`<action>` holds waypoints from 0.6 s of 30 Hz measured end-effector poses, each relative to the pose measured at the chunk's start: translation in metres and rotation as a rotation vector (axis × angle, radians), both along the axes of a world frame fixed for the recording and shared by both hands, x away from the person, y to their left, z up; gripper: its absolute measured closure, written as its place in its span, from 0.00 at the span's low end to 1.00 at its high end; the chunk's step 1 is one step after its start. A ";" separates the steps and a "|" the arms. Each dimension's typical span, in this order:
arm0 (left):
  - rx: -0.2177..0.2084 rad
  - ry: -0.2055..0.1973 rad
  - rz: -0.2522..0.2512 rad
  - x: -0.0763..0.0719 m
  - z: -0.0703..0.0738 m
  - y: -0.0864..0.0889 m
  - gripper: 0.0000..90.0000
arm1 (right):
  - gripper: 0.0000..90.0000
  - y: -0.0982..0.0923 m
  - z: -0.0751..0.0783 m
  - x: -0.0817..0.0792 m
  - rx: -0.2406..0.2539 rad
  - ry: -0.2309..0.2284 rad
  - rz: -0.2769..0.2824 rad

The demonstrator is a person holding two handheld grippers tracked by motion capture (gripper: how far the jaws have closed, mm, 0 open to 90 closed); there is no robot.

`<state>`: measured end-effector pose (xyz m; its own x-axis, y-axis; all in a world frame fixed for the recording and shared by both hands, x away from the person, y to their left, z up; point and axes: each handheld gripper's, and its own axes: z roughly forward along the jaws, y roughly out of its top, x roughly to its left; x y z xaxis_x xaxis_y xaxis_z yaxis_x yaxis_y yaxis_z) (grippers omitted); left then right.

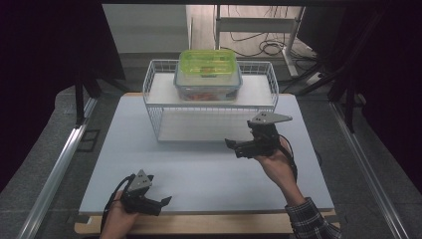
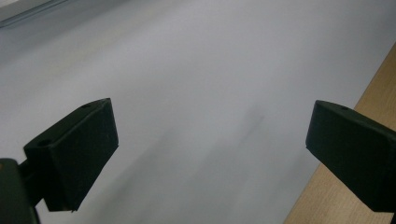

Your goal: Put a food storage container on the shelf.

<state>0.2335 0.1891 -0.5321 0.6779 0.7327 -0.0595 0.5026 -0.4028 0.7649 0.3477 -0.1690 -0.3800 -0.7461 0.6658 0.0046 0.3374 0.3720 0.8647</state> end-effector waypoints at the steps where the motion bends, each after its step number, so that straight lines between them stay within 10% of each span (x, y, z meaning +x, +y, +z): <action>1: 0.005 0.001 -0.002 0.000 0.000 0.000 0.04 | 0.01 0.000 -0.002 -0.001 -0.003 -0.001 0.000; 18: 0.010 0.004 -0.002 0.000 0.000 0.001 0.04 | 0.00 -0.006 -0.037 -0.015 0.018 0.014 0.012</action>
